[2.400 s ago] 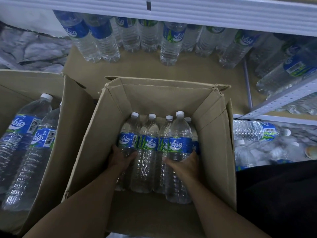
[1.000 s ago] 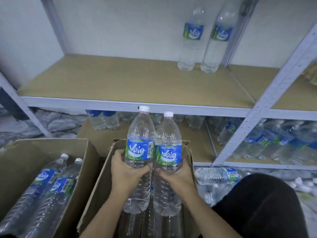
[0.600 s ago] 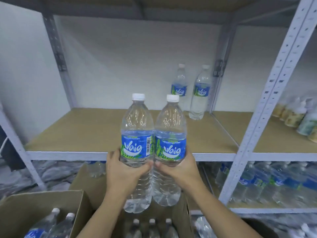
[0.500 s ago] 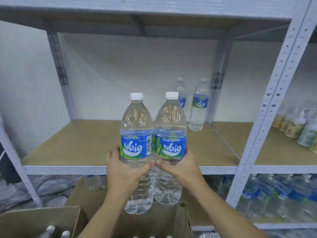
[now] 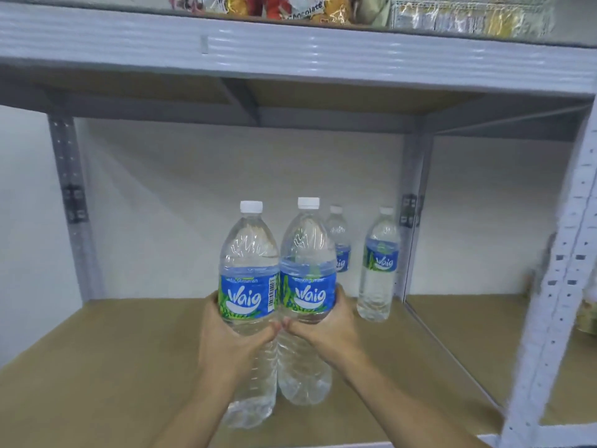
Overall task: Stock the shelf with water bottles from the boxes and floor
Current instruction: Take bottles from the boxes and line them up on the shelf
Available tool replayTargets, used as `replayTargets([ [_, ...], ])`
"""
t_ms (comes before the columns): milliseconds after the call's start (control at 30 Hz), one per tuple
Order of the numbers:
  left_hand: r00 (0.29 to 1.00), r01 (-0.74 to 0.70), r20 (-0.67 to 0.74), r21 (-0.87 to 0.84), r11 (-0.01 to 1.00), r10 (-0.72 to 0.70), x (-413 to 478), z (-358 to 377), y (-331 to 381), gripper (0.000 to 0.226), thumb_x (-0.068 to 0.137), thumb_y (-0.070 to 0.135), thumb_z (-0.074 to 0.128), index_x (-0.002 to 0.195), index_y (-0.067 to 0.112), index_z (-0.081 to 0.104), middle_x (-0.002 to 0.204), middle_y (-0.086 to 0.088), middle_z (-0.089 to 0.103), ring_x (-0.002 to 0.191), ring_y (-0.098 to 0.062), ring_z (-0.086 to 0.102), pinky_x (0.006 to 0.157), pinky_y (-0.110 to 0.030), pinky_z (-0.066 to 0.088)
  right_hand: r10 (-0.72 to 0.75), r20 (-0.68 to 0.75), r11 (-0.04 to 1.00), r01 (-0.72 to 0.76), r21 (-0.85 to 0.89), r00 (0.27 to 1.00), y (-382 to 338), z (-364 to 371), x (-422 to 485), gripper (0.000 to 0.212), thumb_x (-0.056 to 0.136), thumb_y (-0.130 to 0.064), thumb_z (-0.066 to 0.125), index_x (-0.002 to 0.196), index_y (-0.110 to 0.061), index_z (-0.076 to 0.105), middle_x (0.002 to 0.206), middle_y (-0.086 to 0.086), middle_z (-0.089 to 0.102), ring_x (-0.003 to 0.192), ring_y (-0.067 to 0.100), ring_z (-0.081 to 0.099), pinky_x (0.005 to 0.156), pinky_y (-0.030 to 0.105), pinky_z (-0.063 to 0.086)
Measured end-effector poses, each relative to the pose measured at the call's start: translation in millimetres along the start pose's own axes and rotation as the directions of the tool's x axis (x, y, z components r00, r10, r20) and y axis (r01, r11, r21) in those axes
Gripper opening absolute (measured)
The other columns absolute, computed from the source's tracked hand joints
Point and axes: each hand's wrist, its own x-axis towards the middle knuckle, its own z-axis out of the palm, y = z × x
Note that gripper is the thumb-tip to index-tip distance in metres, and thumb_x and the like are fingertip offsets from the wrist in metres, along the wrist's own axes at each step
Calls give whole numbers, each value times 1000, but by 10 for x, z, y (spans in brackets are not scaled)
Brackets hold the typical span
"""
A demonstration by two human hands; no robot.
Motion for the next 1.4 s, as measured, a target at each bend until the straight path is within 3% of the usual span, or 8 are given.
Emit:
replayTargets([
  [233, 999, -28, -40, 11, 1000, 29, 545, 160, -347, 81, 53, 5, 93, 119, 13, 48, 97, 8, 65, 79, 12, 63, 63, -7, 47, -21, -33, 1000, 21, -2, 999, 328, 368, 627, 78, 51, -15, 95, 117, -24, 52, 101, -11, 71, 86, -6, 67, 68, 3, 46],
  [433, 992, -38, -116, 62, 997, 45, 785, 152, -520, 82, 56, 13, 92, 124, 15, 46, 102, 8, 64, 81, 15, 57, 63, -4, 43, -60, -98, 998, 60, -2, 993, 581, 664, 1157, 86, 51, -23, 94, 123, -23, 47, 105, -10, 67, 94, 7, 68, 84, 26, 54],
  [633, 988, -50, -142, 101, 994, 64, 866, 54, -600, 86, 54, 21, 93, 126, 22, 45, 103, 12, 64, 88, 10, 59, 73, -20, 45, -38, -128, 999, 40, 12, 991, 805, 837, 1529, 83, 59, -16, 92, 125, -18, 42, 95, -17, 59, 83, -7, 59, 62, 3, 43],
  [800, 985, -66, -153, 118, 991, 84, 886, -9, -665, 86, 54, 23, 93, 126, 23, 45, 106, 13, 64, 91, 7, 60, 76, -23, 47, -25, -107, 1000, 26, 9, 994, 1082, 947, 1637, 90, 58, -21, 92, 130, -24, 39, 97, -22, 58, 95, 8, 64, 84, 28, 52],
  [967, 983, -77, -157, 121, 990, 96, 901, -29, -718, 87, 54, 23, 93, 126, 22, 45, 105, 15, 63, 90, 9, 60, 73, -18, 46, -32, -9, 999, 32, 43, 999, 1214, 920, 1790, 93, 54, -21, 93, 128, -29, 37, 110, -13, 63, 103, 11, 64, 94, 35, 54],
  [1133, 984, -86, -143, 115, 990, 102, 907, -11, -734, 87, 54, 23, 93, 126, 22, 45, 105, 15, 62, 88, 8, 61, 70, -12, 44, -37, 32, 999, 36, 13, 999, 1245, 892, 1850, 92, 55, -25, 92, 128, -30, 36, 116, -7, 62, 109, 16, 61, 96, 32, 51],
  [1300, 986, -92, -126, 114, 989, 107, 908, -19, -749, 85, 54, 21, 93, 123, 26, 44, 103, 21, 61, 85, 18, 58, 65, -6, 43, -53, 52, 998, 52, 21, 997, 1241, 883, 1873, 86, 65, -10, 89, 131, -21, 36, 110, -12, 60, 98, 1, 61, 79, 8, 48],
  [1400, 985, -96, -129, 132, 987, 113, 924, -30, -762, 85, 54, 21, 93, 122, 26, 43, 101, 22, 60, 84, 17, 58, 65, -3, 42, -48, 69, 999, 47, 12, 996, 1262, 887, 1886, 87, 65, -11, 89, 132, -20, 35, 114, -6, 62, 103, 6, 63, 87, 16, 51],
])
